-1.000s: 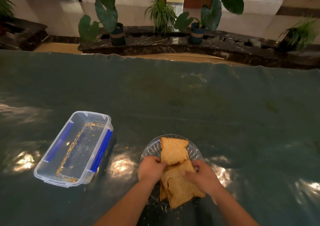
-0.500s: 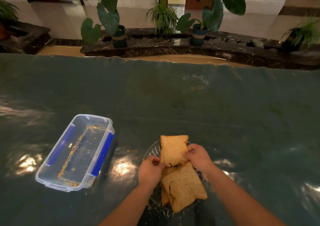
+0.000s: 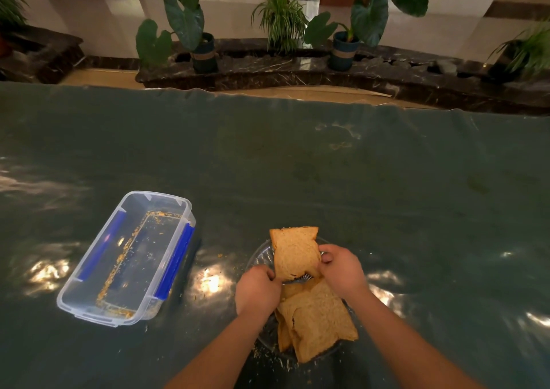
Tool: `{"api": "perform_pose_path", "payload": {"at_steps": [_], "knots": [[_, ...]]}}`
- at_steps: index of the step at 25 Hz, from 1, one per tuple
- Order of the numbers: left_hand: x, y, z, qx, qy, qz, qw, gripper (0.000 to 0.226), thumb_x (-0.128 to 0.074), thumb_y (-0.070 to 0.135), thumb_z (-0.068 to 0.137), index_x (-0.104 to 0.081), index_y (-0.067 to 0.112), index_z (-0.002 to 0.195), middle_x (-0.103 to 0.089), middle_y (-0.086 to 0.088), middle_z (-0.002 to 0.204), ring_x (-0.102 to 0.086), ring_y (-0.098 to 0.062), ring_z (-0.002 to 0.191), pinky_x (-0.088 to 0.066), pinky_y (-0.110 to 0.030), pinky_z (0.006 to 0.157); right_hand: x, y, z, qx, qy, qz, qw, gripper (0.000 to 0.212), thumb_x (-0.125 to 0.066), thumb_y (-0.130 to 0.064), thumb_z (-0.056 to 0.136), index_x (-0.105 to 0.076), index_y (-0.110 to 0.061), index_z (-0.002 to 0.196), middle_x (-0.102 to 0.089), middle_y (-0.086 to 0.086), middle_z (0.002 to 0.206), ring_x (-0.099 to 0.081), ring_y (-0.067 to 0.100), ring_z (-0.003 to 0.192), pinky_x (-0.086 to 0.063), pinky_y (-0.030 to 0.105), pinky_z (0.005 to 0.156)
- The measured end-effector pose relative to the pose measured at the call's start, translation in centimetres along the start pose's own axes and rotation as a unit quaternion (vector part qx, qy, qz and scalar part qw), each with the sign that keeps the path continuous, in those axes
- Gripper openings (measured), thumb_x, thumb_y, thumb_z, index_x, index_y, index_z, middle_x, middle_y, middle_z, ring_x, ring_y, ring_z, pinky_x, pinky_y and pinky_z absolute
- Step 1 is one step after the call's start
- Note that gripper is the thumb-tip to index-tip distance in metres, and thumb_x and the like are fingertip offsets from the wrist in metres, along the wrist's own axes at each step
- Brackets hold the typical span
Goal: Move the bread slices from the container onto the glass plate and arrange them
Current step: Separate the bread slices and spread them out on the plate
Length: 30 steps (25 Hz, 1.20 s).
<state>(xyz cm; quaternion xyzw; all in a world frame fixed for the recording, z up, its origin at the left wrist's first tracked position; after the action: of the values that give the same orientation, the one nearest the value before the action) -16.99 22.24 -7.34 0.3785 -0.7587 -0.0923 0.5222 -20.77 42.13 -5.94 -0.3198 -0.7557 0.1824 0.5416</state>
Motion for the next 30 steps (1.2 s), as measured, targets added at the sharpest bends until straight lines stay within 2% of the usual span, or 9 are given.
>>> {"api": "perform_pose_path", "payload": {"at_steps": [6, 9, 13, 17, 19, 21, 23, 26, 30], "knots": [[-0.2, 0.3, -0.1, -0.021, -0.007, -0.04, 0.999, 0.027, -0.061, 0.015, 0.081, -0.071, 0.025, 0.104, -0.073, 0.009, 0.098, -0.06, -0.008, 0.079, -0.044, -0.022, 0.063, 0.1, 1.4, -0.5, -0.019, -0.046, -0.021, 0.999, 0.03, -0.068, -0.012, 0.082, -0.066, -0.019, 0.111, -0.063, -0.011, 0.069, -0.057, 0.003, 0.068, -0.04, 0.014, 0.061], [-0.4, 0.0, -0.3, -0.028, -0.02, -0.041, 0.999, 0.029, -0.063, 0.014, 0.079, -0.072, 0.023, 0.105, -0.073, 0.008, 0.095, -0.06, -0.006, 0.076, -0.044, -0.021, 0.061, 0.2, 1.1, -0.9, -0.005, -0.031, -0.042, 0.999, 0.027, -0.066, -0.009, 0.081, -0.069, -0.016, 0.107, -0.069, -0.004, 0.071, -0.061, 0.011, 0.072, -0.044, 0.02, 0.063], [-0.3, 0.2, -0.6, -0.029, -0.039, -0.054, 0.997, 0.019, -0.068, 0.02, 0.078, -0.075, 0.027, 0.095, -0.07, 0.015, 0.078, -0.063, -0.001, 0.069, -0.047, -0.019, 0.057, -0.1, 0.1, -0.9, 0.02, -0.031, -0.085, 0.996, 0.018, -0.059, 0.001, 0.074, -0.071, -0.012, 0.08, -0.062, 0.003, 0.06, -0.059, 0.019, 0.062, -0.055, 0.035, 0.066], [-0.1, -0.1, -0.8, -0.041, -0.033, -0.047, 0.998, 0.02, -0.071, 0.019, 0.078, -0.074, 0.025, 0.098, -0.061, 0.019, 0.067, -0.056, 0.004, 0.062, -0.038, -0.013, 0.052, -0.1, 0.1, -0.7, -0.001, -0.041, -0.067, 0.997, 0.027, -0.055, 0.003, 0.074, -0.074, -0.013, 0.086, -0.07, 0.004, 0.069, -0.067, 0.021, 0.073, -0.056, 0.033, 0.073], [0.1, 0.0, -1.0, -0.047, -0.038, -0.051, 0.997, 0.022, -0.071, 0.018, 0.078, -0.074, 0.024, 0.099, -0.063, 0.016, 0.07, -0.059, 0.001, 0.065, -0.042, -0.016, 0.055, 0.0, 0.0, -0.9, -0.001, -0.053, -0.063, 0.997, 0.022, -0.057, 0.001, 0.075, -0.07, -0.016, 0.075, -0.067, 0.003, 0.064, -0.065, 0.02, 0.071, -0.056, 0.034, 0.074], [0.5, 0.1, -1.2, -0.045, -0.037, -0.057, 0.997, 0.022, -0.072, 0.018, 0.077, -0.072, 0.025, 0.099, -0.065, 0.015, 0.073, -0.061, -0.002, 0.067, -0.044, -0.019, 0.057, 0.4, -0.2, -1.4, -0.004, -0.052, -0.038, 0.998, 0.017, -0.06, -0.005, 0.077, -0.065, -0.019, 0.07, -0.063, 0.002, 0.061, -0.063, 0.021, 0.07, -0.055, 0.035, 0.075], [1.2, -0.4, -1.5, -0.037, -0.022, -0.077, 0.996, 0.022, -0.07, 0.017, 0.078, -0.07, 0.026, 0.098, -0.066, 0.014, 0.073, -0.061, -0.001, 0.066, -0.044, -0.018, 0.055, 1.5, 0.6, -2.3, -0.029, -0.013, 0.018, 0.999, 0.007, -0.064, -0.018, 0.083, -0.068, -0.016, 0.088, -0.069, 0.003, 0.075, -0.065, 0.021, 0.08, -0.051, 0.033, 0.072], [2.2, -1.7, -2.7, -0.025, 0.001, -0.117, 0.993, 0.022, -0.06, 0.009, 0.083, -0.067, 0.025, 0.098, -0.067, 0.009, 0.071, -0.063, -0.003, 0.058, -0.047, -0.016, 0.048, 3.1, 2.7, -5.0, -0.052, 0.029, 0.051, 0.997, 0.02, -0.065, -0.041, 0.085, -0.064, -0.022, 0.091, -0.067, -0.006, 0.078, -0.063, 0.013, 0.08, -0.042, 0.026, 0.064], [1.3, -2.0, -4.8, -0.037, -0.065, -0.134, 0.988, 0.024, -0.058, 0.01, 0.084, -0.068, 0.031, 0.088, -0.071, 0.006, 0.071, -0.068, -0.009, 0.063, -0.06, -0.03, 0.062, 2.2, 4.1, -8.1, -0.063, 0.002, -0.006, 0.998, 0.03, -0.064, -0.055, 0.079, -0.06, -0.026, 0.086, -0.062, -0.01, 0.069, -0.056, 0.001, 0.068, -0.036, 0.02, 0.055]]}}
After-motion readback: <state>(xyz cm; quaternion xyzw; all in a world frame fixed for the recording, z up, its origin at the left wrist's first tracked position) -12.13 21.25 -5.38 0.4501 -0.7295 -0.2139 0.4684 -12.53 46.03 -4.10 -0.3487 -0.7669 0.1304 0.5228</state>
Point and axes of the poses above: each hand's wrist, its own z-axis towards the middle knuckle, its own x-axis out of the back of the hand, y = z × x, the point moved 6 cm from there along z, towards the middle knuckle
